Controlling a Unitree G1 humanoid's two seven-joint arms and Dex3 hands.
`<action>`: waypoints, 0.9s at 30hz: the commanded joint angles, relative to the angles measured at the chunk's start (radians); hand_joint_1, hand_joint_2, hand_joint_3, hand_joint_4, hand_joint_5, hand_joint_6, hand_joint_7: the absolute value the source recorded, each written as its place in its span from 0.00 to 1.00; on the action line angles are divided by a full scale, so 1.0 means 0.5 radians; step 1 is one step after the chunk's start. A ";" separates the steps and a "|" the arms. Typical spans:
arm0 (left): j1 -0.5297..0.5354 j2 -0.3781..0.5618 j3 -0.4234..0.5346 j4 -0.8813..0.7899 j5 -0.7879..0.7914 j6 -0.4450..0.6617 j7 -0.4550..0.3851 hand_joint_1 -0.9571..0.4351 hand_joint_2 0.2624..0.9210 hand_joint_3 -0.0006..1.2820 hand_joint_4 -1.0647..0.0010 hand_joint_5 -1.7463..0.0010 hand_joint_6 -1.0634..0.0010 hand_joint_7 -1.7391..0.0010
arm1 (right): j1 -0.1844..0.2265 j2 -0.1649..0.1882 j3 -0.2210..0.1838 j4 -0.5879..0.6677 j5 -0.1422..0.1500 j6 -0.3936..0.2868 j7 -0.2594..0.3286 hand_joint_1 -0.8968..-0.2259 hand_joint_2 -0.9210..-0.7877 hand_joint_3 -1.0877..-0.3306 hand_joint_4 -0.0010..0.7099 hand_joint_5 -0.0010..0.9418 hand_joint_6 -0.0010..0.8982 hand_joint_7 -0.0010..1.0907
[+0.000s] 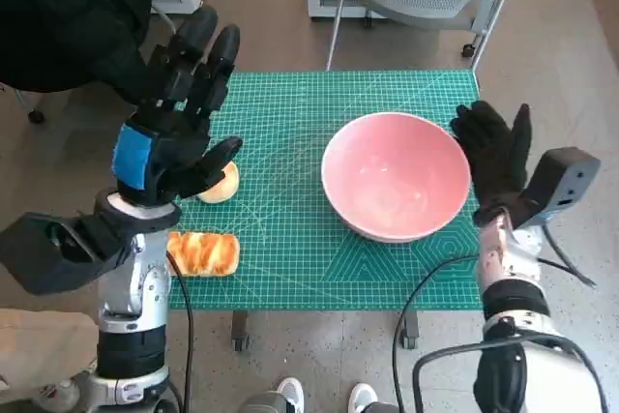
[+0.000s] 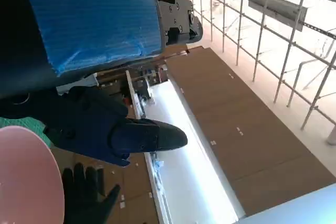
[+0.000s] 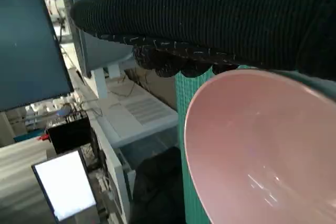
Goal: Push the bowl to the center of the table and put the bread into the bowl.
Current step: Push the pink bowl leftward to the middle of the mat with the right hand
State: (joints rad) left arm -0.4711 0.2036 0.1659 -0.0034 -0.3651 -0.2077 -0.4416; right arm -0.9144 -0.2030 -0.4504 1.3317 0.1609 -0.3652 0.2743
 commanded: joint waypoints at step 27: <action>0.142 0.060 0.017 -0.272 0.028 0.120 0.137 0.35 1.00 0.28 0.98 1.00 1.00 0.79 | -0.089 0.232 0.052 0.016 -0.034 0.021 0.009 0.31 0.00 0.20 0.72 0.00 0.62 0.06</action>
State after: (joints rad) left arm -0.4127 0.2244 0.1676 -0.1152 -0.3572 -0.1530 -0.3820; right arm -0.9542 -0.1066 -0.4367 1.3315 0.1527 -0.3646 0.2742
